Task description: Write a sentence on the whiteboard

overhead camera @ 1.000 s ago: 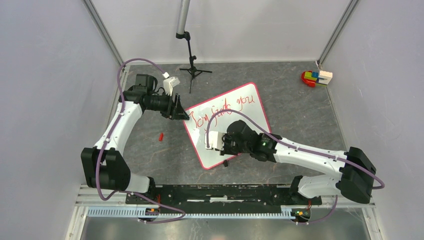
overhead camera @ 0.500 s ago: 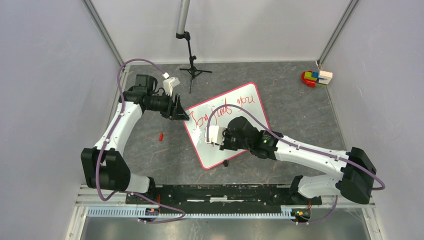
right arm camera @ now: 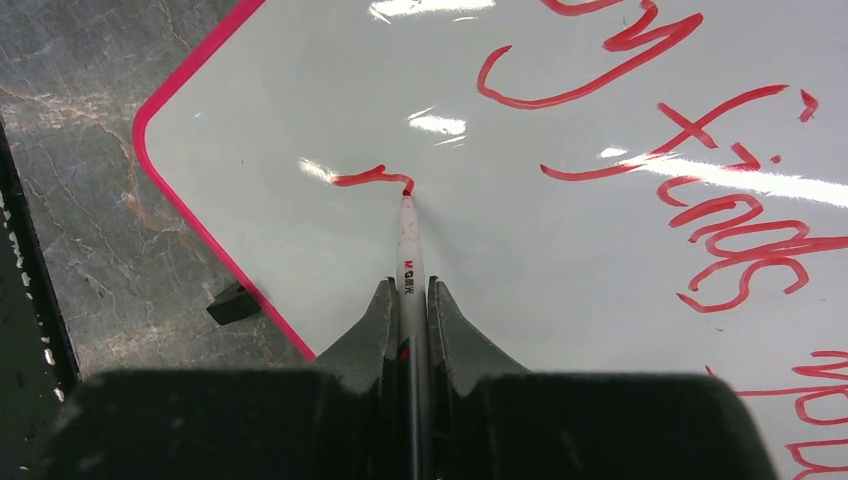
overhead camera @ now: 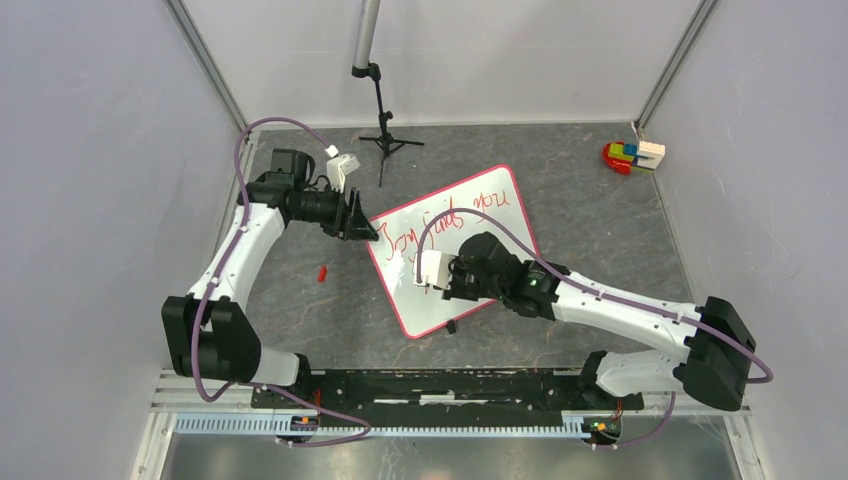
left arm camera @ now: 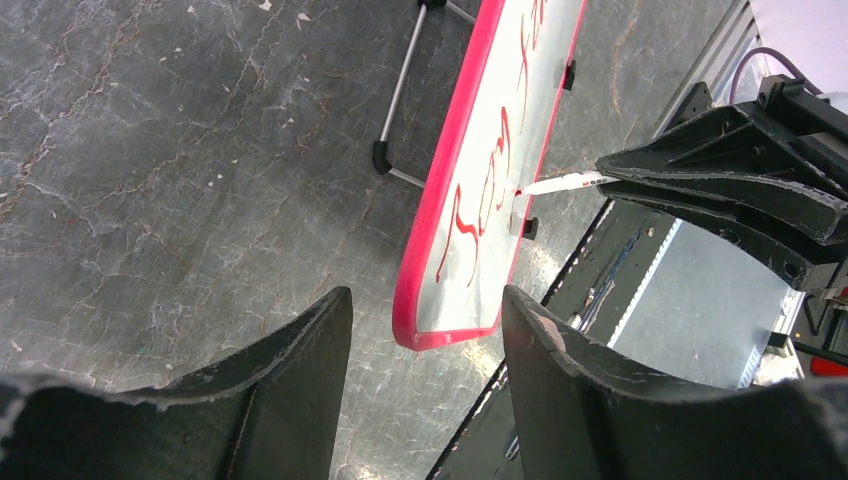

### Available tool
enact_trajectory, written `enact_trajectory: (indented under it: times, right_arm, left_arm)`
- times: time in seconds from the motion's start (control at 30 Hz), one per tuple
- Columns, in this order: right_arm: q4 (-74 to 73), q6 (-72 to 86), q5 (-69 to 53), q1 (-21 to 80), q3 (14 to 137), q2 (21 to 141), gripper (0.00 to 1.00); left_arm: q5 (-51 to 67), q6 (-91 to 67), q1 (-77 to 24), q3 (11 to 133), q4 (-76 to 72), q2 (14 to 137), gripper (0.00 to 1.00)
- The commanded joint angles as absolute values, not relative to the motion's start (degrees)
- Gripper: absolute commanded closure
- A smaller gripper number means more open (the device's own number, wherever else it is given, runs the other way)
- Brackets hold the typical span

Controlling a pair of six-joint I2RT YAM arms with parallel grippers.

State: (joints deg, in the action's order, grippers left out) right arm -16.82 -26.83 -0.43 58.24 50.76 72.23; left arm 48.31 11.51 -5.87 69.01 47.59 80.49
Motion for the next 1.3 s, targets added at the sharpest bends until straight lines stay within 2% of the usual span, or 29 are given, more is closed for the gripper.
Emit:
enact_trajectory:
  times: [0.0, 0.73, 1.27]
  right_arm:
    - [-17.6, -26.7, 0.2, 57.7, 49.4, 71.3, 1.0]
    - [-19.3, -25.3, -6.3, 58.3, 50.4, 67.9, 1.0]
    - [-18.3, -25.0, 1.2, 57.6, 51.9, 68.8, 1.0]
  left_arm:
    - [49.0, 10.9, -6.1, 69.3, 46.2, 79.0, 0.37]
    - [49.1, 11.1, -6.2, 69.1, 46.2, 78.9, 0.37]
    - [48.6, 11.3, -6.2, 68.8, 46.2, 78.7, 0.37]
